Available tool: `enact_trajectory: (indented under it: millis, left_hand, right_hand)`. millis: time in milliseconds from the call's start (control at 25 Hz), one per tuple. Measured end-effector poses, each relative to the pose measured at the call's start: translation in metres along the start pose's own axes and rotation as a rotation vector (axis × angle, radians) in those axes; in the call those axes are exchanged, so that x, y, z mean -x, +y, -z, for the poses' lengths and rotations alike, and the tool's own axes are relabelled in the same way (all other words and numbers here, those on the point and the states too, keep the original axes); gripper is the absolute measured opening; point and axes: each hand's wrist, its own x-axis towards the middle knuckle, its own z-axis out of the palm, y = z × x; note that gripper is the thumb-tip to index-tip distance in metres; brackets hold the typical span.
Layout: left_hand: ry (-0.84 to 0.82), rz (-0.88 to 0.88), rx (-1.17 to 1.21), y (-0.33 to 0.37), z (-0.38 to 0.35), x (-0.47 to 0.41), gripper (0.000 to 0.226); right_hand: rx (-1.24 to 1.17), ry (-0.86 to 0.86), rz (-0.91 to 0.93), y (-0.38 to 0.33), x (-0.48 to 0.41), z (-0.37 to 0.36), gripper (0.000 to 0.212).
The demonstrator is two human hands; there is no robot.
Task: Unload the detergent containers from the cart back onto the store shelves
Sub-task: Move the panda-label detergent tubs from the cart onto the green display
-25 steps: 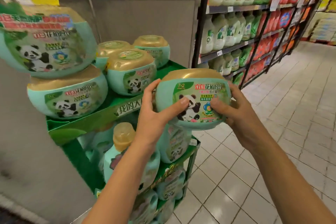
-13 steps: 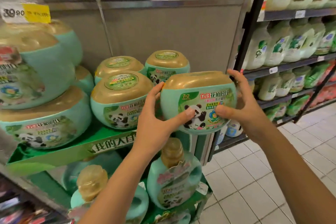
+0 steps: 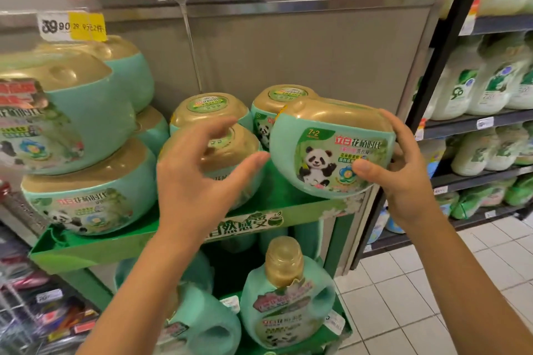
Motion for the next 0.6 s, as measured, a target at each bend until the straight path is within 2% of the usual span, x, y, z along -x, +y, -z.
enact_trajectory:
  millis: [120,200,320,600]
  left_hand:
    - [-0.072,0.022,-0.301,-0.028,0.019,-0.006,0.062]
    - [-0.145,0.085,-0.427,-0.042,0.023,-0.004,0.074]
    - [-0.215,0.142,-0.468,-0.051,0.024,0.001,0.081]
    - [-0.177,0.108,-0.46,-0.058,0.022,0.002,0.079]
  right_hand:
    - [0.117,0.13,0.049,0.005,-0.003,-0.008,0.094]
    - [0.201,0.141,0.075,0.01,-0.003,-0.014,0.096]
    - [0.275,0.123,0.09,0.019,-0.002,-0.02,0.098]
    - [0.336,0.128,0.115,0.035,0.008,-0.025,0.1]
